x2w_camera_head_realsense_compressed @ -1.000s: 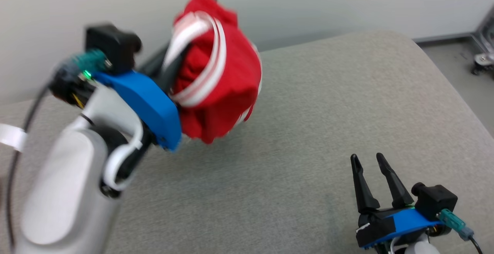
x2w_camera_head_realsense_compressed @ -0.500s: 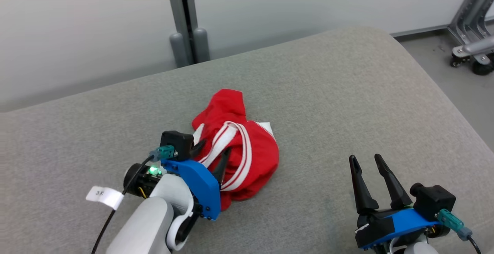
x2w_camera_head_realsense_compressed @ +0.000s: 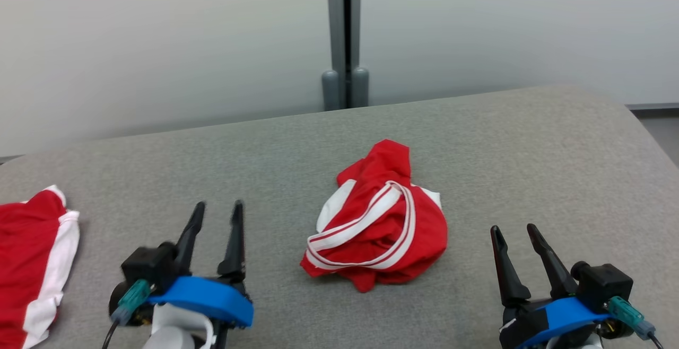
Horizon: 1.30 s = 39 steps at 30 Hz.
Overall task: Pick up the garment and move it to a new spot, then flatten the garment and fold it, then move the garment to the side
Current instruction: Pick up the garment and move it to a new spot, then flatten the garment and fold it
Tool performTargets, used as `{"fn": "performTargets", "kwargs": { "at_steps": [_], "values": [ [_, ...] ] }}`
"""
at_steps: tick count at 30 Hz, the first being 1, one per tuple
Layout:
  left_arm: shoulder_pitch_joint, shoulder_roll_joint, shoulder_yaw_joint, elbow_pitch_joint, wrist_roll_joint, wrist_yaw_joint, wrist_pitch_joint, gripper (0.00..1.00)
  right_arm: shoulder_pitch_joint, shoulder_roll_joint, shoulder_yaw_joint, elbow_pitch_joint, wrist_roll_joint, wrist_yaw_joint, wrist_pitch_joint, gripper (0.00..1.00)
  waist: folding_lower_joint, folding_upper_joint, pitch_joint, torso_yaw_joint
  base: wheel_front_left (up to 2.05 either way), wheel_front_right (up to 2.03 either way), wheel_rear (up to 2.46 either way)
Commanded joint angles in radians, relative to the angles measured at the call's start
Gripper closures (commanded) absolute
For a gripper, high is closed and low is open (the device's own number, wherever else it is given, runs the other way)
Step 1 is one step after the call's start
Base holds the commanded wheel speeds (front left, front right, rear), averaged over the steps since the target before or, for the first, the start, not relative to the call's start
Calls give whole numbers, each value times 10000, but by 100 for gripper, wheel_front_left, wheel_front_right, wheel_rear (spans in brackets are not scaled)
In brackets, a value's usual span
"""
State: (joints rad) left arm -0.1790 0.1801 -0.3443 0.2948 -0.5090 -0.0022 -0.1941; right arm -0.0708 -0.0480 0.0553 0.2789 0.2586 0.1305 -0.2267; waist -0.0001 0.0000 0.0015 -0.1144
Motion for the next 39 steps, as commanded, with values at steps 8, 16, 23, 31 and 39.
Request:
{"fn": "performTargets", "kwargs": {
  "at_steps": [8,16,23,31,39],
  "values": [
    [1142,327,769,-355,482,540,-678,0,433,-45,-337,-350,-636,3,492,0,1,0,-36,663,0,0,0],
    [2132,214,1559,-743,1294,744,-720,0,671,-44,-440,-326,-669,3,679,0,1,0,-132,852,0,0,0],
    [2542,-17,1921,-881,1606,542,-723,0,713,-44,-396,-273,-473,5,641,0,1,0,-148,875,0,0,0],
    [2416,-157,2105,-807,1867,347,-723,0,419,-44,-283,-211,-376,5,751,0,1,0,-100,805,0,0,0],
    [2086,-266,2142,-764,1987,147,-723,0,-1766,-45,475,80,-738,5,2656,0,1,0,278,978,0,0,0]
  ]
}}
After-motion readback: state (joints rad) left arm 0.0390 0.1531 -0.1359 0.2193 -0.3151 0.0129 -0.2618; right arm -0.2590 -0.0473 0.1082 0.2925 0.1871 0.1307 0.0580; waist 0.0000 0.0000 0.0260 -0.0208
